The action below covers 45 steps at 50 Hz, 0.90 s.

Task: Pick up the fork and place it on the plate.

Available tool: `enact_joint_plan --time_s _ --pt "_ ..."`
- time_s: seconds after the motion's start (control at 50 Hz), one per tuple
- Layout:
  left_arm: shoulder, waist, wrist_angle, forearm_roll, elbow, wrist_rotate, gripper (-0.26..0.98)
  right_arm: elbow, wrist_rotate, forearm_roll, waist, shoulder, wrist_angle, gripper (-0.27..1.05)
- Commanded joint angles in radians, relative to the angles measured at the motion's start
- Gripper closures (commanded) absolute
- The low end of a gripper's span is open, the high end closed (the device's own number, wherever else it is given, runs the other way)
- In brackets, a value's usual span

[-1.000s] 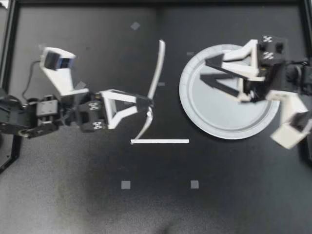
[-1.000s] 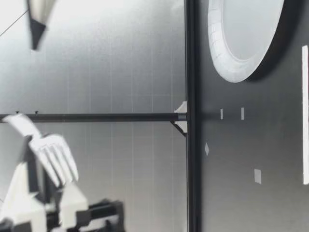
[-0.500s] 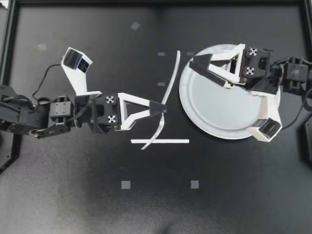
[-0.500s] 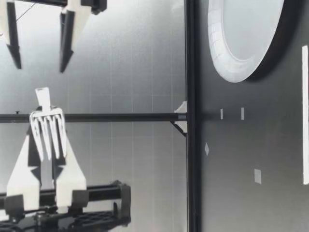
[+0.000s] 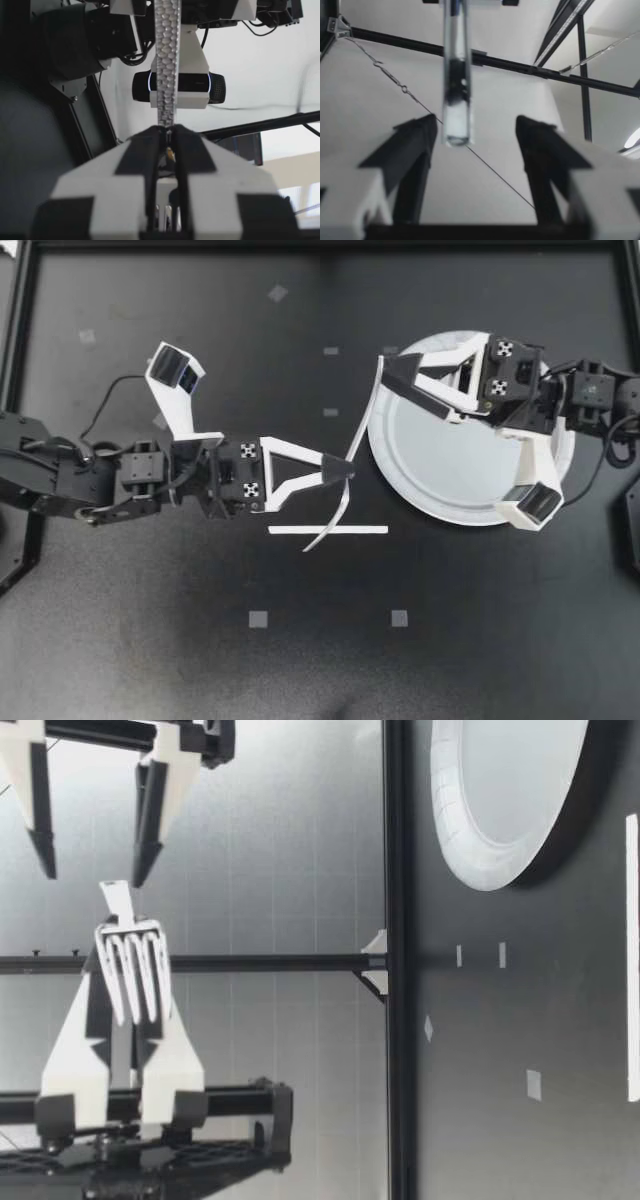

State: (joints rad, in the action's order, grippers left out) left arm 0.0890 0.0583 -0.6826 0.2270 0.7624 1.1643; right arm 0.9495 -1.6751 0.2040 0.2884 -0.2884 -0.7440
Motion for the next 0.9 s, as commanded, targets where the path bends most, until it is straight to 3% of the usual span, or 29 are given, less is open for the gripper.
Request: enact_joint_plan --time_s 0.0,0.44,0.66,0.78,0.88 --pt "0.006 0.002 -0.005 -0.003 -0.032 -0.005 0.7 -0.021 0.003 -0.003 0.006 0.003 -0.011 0.15" --pt "0.003 0.002 -0.006 -0.011 -0.025 -0.014 0.7 -0.02 -0.005 -0.002 0.006 0.02 -0.014 0.45" --pt "0.003 0.002 -0.02 -0.074 -0.023 -0.031 0.67 -0.021 -0.006 0.003 0.006 0.029 -0.021 0.67" --pt "0.003 0.002 -0.037 -0.118 -0.032 -0.037 0.55 -0.021 -0.005 0.005 0.006 0.034 -0.028 0.74" --pt "0.0 0.0 -0.048 -0.132 -0.031 -0.038 0.35 -0.021 0.0 0.006 0.006 0.034 -0.028 0.74"
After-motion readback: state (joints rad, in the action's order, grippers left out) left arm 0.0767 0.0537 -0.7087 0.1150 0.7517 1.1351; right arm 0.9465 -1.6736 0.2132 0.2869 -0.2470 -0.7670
